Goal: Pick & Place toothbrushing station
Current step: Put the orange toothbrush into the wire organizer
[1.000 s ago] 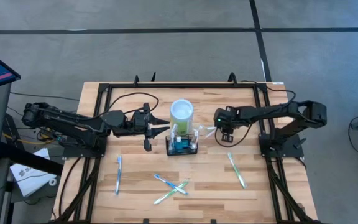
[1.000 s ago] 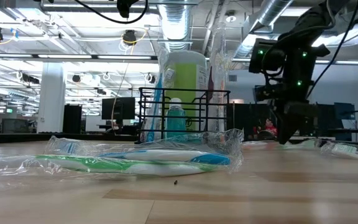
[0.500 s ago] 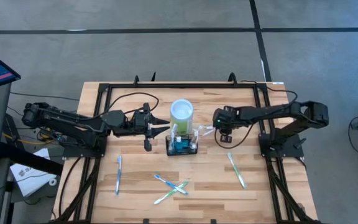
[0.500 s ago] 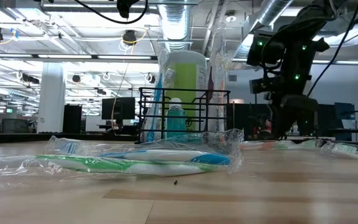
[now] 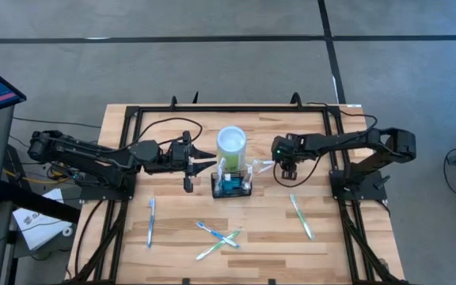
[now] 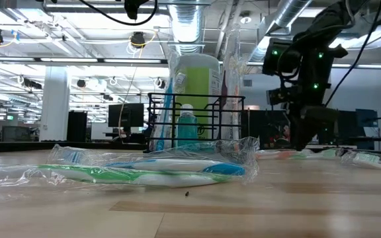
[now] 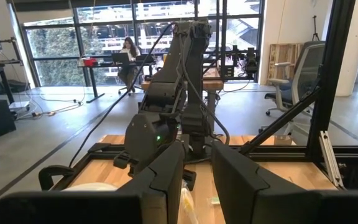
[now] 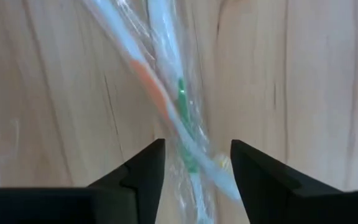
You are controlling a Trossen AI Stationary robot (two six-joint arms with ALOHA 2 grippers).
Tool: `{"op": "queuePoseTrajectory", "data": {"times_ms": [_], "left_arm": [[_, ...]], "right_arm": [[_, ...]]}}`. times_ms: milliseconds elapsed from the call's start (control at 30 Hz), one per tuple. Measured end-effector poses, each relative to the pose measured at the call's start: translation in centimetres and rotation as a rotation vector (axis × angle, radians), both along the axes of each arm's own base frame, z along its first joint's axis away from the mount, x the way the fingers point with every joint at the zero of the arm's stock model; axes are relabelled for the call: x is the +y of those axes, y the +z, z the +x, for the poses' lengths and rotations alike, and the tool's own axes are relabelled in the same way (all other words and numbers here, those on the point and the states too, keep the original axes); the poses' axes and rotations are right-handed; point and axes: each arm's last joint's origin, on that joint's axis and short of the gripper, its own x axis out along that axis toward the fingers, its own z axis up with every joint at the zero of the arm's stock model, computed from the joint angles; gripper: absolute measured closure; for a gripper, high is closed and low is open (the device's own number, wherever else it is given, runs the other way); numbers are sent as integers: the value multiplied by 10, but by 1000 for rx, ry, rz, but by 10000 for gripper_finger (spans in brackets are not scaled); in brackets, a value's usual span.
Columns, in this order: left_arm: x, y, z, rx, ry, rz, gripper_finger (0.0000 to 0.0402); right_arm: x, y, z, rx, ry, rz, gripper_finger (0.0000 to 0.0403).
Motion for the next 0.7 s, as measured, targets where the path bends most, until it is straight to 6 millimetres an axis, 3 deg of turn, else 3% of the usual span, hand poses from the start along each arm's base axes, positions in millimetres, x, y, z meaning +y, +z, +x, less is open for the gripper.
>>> {"op": "queuePoseTrajectory", "data": {"times_ms": [467,700], "left_arm": [[0,0,0,2,-3,0,321],[0,0,0,2,-3,0,321]], "right_arm": [[-3,-13,4,54,17,6,284],[-2,-13,3,63,29,6,386]]}}
